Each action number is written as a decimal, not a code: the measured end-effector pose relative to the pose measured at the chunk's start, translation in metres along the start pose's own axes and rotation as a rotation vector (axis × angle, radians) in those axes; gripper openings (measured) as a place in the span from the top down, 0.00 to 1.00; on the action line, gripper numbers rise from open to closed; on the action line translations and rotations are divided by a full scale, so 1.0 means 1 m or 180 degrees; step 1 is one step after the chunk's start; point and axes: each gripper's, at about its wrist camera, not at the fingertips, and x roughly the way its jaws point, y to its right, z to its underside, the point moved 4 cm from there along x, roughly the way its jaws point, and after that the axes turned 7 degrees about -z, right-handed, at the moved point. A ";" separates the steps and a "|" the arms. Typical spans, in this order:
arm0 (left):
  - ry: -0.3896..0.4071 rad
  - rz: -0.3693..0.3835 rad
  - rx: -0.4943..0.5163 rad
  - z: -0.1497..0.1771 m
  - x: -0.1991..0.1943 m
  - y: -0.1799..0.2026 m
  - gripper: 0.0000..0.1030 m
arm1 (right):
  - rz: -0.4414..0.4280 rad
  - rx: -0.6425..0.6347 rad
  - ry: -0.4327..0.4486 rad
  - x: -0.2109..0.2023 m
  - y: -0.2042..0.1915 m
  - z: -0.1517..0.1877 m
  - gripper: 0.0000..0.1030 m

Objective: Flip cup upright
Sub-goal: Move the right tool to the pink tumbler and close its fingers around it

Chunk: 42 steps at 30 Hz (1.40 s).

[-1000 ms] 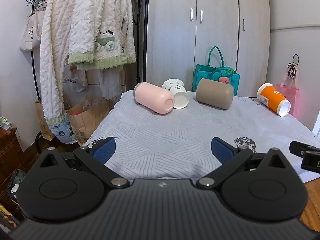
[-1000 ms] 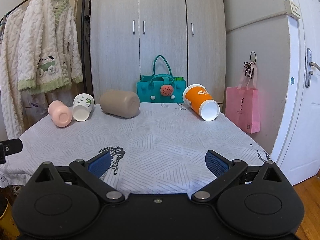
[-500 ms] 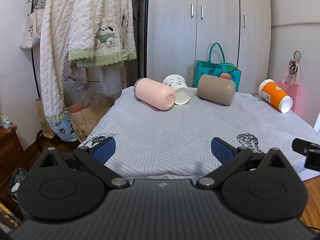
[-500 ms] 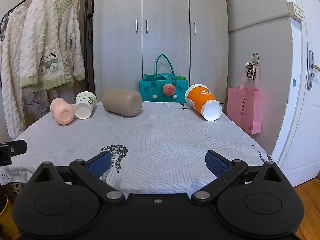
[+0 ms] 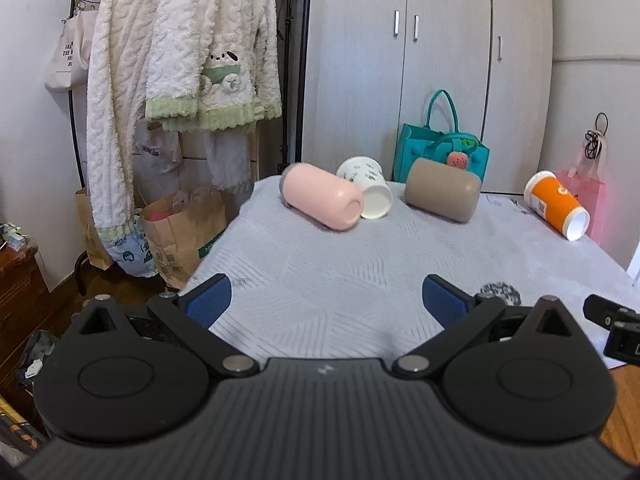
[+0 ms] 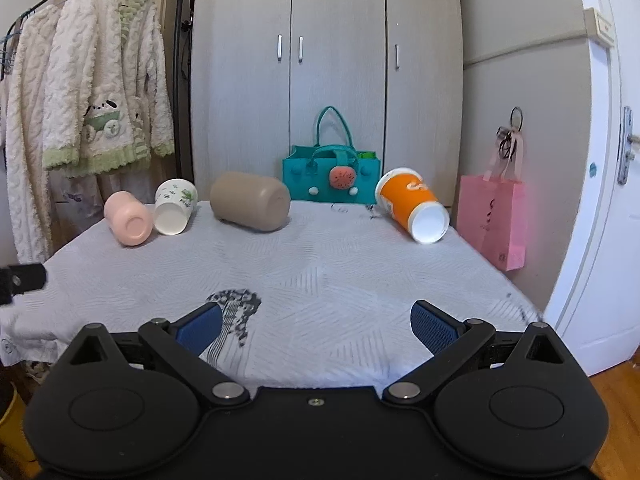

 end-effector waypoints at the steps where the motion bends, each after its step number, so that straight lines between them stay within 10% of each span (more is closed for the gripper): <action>1: -0.0038 0.0012 -0.0013 -0.005 0.001 -0.003 0.00 | -0.0004 -0.0021 0.0010 0.000 -0.001 -0.004 0.01; 11: -0.0022 -0.0153 -0.0043 -0.052 0.029 -0.039 0.00 | -0.1426 -0.0459 -0.0117 0.012 -0.040 -0.078 0.01; 17: -0.0151 0.0021 -0.0361 -0.070 0.049 -0.061 0.00 | -0.2291 -0.0600 -0.0719 0.070 -0.075 -0.126 0.01; 28: -0.0334 0.0099 -0.0694 -0.090 0.093 -0.083 0.00 | -0.2601 -0.1176 -0.1258 0.161 -0.147 -0.160 0.09; 42: -0.0789 0.0323 -0.0844 -0.088 0.161 -0.091 0.03 | -0.2310 -0.1900 -0.1522 0.238 -0.198 -0.144 0.33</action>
